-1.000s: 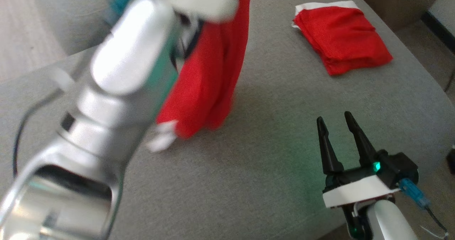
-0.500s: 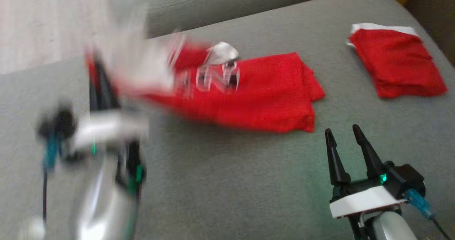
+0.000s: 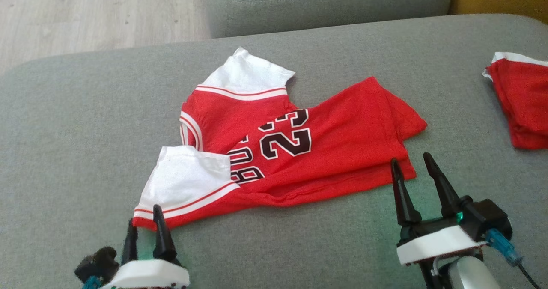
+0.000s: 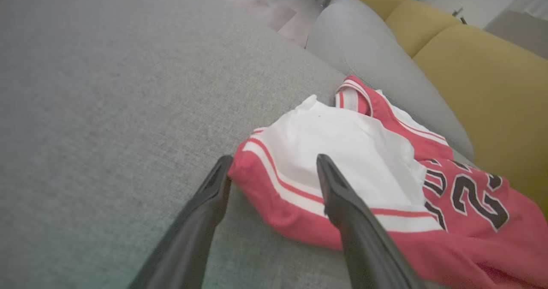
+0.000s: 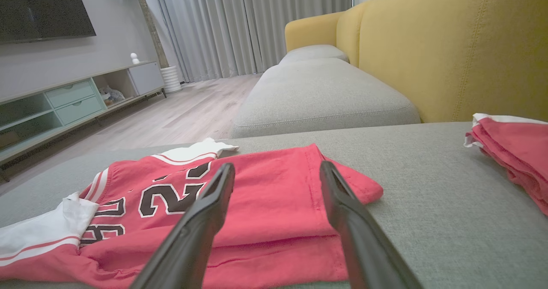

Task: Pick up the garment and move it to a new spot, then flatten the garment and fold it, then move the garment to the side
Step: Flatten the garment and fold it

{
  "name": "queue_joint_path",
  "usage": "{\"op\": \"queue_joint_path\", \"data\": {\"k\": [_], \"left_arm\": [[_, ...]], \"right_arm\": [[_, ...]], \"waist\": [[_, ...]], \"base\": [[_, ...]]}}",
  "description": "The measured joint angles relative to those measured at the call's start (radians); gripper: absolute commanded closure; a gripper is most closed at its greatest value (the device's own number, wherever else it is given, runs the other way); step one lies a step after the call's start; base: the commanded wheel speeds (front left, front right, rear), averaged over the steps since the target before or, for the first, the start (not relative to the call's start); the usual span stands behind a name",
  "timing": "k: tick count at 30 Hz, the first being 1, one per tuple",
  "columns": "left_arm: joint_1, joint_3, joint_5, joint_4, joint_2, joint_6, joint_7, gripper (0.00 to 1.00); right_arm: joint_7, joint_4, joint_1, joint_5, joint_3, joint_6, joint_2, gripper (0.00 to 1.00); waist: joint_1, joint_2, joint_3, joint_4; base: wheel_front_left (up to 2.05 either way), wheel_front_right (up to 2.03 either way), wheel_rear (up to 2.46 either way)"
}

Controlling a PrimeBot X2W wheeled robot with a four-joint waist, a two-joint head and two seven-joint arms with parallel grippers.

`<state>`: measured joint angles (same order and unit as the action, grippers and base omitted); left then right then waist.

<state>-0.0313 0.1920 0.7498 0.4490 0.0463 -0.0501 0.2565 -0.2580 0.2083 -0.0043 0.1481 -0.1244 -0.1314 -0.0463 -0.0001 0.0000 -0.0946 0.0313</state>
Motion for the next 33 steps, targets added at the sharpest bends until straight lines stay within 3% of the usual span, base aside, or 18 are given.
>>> {"op": "queue_joint_path", "data": {"k": [3,6,10,14,19,23,33], "left_arm": [[0.023,0.003,-0.172,-0.064,0.052,-0.022,0.0,0.0],[0.003,0.018,-0.273,-0.106,0.135,-0.019,0.0,0.0],[-0.104,0.071,-0.331,-0.116,0.239,0.044,-0.093,0.0],[-0.262,0.115,-0.346,-0.092,0.319,0.127,-0.259,0.0],[-0.365,0.19,-0.333,-0.014,0.371,0.166,-0.447,0.0],[-0.375,0.233,-0.338,0.064,0.423,0.174,-0.53,0.0],[-0.401,0.257,-0.299,0.096,0.445,0.175,-0.537,0.0]], "right_arm": [[0.0,0.0,0.0,0.0,-0.002,0.0,0.0,0.0],[0.0,0.0,0.0,0.0,-0.011,0.0,0.0,0.0],[0.0,0.0,0.0,-0.007,-0.015,0.0,0.0,0.0],[0.0,0.003,-0.004,-0.017,-0.03,0.0,0.0,0.0],[0.0,0.004,-0.012,-0.016,-0.042,0.0,0.0,0.0],[0.0,0.004,-0.032,-0.016,-0.051,0.0,0.0,0.0],[0.0,0.002,-0.044,-0.005,-0.049,0.0,0.0,0.0]], "waist": [[-0.0001,0.0,0.002,-0.003],[0.0,0.0,-0.005,0.002],[0.0001,0.0,-0.022,0.008],[0.0002,0.0,-0.041,0.023],[0.0002,0.0,-0.068,0.055],[0.0002,0.0,-0.092,0.085],[0.0002,0.0,-0.141,0.122]], "base": [[0.0,0.0,0.0],[0.0,0.0,0.0],[0.0,0.0,0.0],[0.0,0.0,0.0],[0.0,0.0,0.0],[0.0,0.0,0.0],[0.0,0.0,0.0]]}}
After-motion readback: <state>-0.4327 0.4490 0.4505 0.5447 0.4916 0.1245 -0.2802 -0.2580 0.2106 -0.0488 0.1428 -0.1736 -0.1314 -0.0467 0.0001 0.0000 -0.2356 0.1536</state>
